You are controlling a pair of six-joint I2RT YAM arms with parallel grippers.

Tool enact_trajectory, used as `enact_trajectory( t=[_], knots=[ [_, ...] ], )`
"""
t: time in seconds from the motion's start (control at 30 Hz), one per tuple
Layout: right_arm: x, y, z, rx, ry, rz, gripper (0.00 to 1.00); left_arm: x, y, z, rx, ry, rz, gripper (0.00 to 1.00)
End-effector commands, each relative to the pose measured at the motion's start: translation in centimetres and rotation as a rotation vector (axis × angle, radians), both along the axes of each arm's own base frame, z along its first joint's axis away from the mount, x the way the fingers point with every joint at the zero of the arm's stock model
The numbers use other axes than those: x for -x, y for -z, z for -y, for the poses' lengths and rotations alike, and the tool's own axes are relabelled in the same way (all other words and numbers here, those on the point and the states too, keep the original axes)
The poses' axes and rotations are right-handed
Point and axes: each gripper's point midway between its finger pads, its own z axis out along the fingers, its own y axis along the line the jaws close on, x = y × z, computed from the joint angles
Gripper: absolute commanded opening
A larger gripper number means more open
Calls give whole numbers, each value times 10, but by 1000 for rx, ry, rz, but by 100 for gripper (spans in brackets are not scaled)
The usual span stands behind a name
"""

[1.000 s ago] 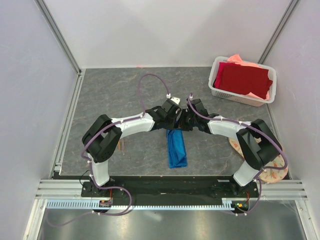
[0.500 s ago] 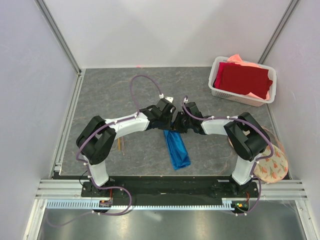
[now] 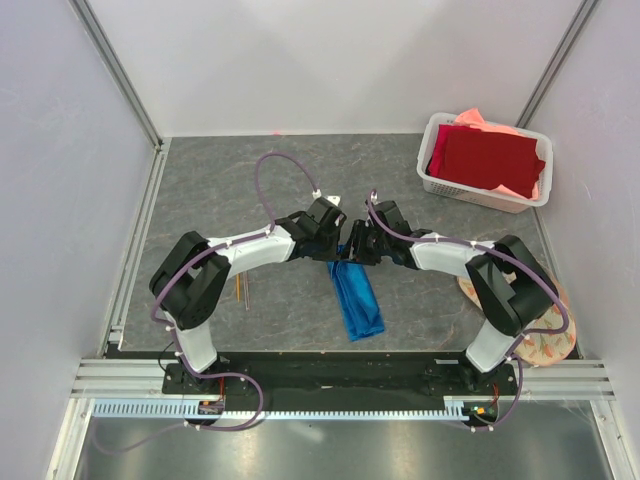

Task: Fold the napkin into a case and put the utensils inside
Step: Stuff the top corner of the smaller-rectangle-folded napkin at the center of the board.

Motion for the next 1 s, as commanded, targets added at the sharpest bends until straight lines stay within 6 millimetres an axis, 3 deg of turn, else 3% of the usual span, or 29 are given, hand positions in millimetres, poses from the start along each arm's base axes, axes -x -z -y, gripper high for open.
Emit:
enact_trajectory(
  t=[0.0,0.1,0.33,0.4,0.47,0.57,0.77,0.87,0.97],
  knots=[
    [-3,-27,-5,-27,-35,79,43,-1,-24,13,95,-3,25,2],
    [-7,-33,-5,-26,-30,99,42,-1,-25,13,97,-3,27,2],
    [-11,-16,-8,-8,-40,62,37,4,-27,15,111,9,14,2],
    [-12,-13,-10,-10,-42,62,31,4,-28,16,119,13,12,2],
    [-11,-11,-12,-19,-50,55,16,3,-28,17,123,11,13,2],
    [-6,-8,-16,-25,-58,47,5,1,-33,19,129,10,23,2],
    [-2,3,-28,-79,-71,25,2,0,-36,27,168,16,11,2],
    [-3,15,-35,-69,-92,5,0,2,-29,22,154,-14,0,2],
    [0,21,-29,-33,-97,0,0,2,-25,16,132,-29,3,2]
  ],
)
